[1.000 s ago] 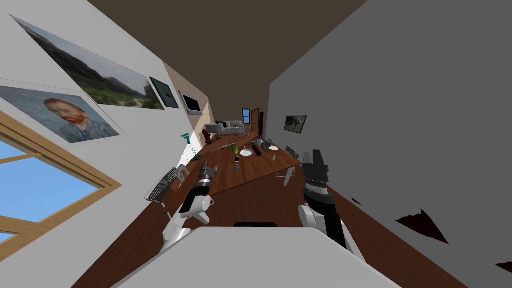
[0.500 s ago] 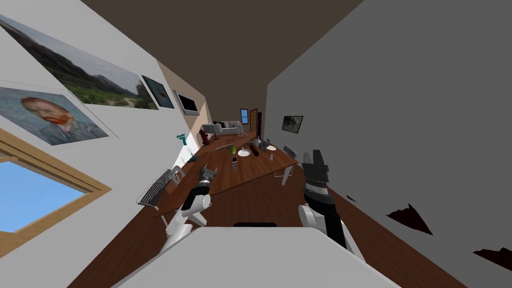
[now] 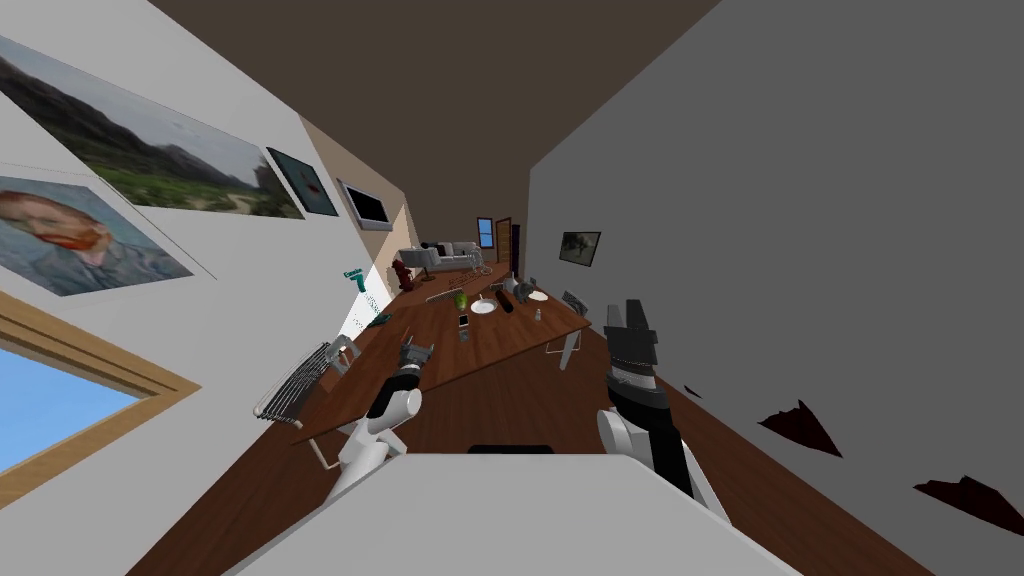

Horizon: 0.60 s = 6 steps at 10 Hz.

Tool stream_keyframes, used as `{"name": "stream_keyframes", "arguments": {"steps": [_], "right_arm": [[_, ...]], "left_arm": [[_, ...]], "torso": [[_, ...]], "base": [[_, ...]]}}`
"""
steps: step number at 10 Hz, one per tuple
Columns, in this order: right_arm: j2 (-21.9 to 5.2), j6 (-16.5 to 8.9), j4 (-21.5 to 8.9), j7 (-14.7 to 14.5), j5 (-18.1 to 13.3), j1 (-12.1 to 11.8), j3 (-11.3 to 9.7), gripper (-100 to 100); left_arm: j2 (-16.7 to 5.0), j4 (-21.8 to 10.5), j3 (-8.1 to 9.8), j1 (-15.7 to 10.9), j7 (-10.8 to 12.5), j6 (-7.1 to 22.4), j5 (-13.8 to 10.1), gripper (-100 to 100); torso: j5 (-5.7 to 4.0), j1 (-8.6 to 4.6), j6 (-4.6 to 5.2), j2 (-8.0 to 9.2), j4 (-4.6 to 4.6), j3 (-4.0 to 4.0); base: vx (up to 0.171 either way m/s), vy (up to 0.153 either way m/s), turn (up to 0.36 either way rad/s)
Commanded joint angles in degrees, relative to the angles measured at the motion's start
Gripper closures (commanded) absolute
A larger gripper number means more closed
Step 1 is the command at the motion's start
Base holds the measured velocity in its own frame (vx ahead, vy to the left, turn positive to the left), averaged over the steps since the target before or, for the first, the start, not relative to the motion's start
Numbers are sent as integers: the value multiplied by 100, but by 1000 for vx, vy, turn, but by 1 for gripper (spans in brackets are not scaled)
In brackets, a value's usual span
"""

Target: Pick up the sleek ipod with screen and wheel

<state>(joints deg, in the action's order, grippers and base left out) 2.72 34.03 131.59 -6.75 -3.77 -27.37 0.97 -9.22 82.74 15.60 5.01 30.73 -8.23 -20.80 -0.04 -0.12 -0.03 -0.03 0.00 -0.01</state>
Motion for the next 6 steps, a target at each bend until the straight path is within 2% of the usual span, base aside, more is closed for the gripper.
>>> {"name": "stream_keyframes", "arguments": {"steps": [1, 2, 3, 4, 5, 6], "right_arm": [[0, 0, 0, 0, 0, 0, 0, 0], [0, 0, 0, 0, 0, 0, 0, 0], [0, 0, 0, 0, 0, 0, 0, 0], [0, 0, 0, 0, 0, 0, 0, 0], [0, 0, 0, 0, 0, 0, 0, 0], [0, 0, 0, 0, 0, 0, 0, 0]], "left_arm": [[43, -286, 135, -165, 150, 154, -104, -100], [43, -362, 135, -165, 150, 154, -104, -100], [54, -616, 239, -302, 287, 249, -201, -100], [54, -666, 239, -302, 287, 249, -201, -100], [62, -834, 344, -437, 418, 338, -298, -100], [62, -963, 344, -437, 418, 338, -298, -100]], "torso": [[0, 0, 0, 0, 0, 0], [-1, -5, 2, -5, 0, -2], [-1, 0, 0, -5, -1, -3], [0, -1, 1, -7, -1, -4], [0, 1, 0, -5, -1, -3], [0, -2, 1, -5, -1, -3]], "base": [[25, -53, -70], [25, -39, -31], [31, -40, -59], [27, -37, -35], [22, -44, -50], [22, -32, -36]]}}
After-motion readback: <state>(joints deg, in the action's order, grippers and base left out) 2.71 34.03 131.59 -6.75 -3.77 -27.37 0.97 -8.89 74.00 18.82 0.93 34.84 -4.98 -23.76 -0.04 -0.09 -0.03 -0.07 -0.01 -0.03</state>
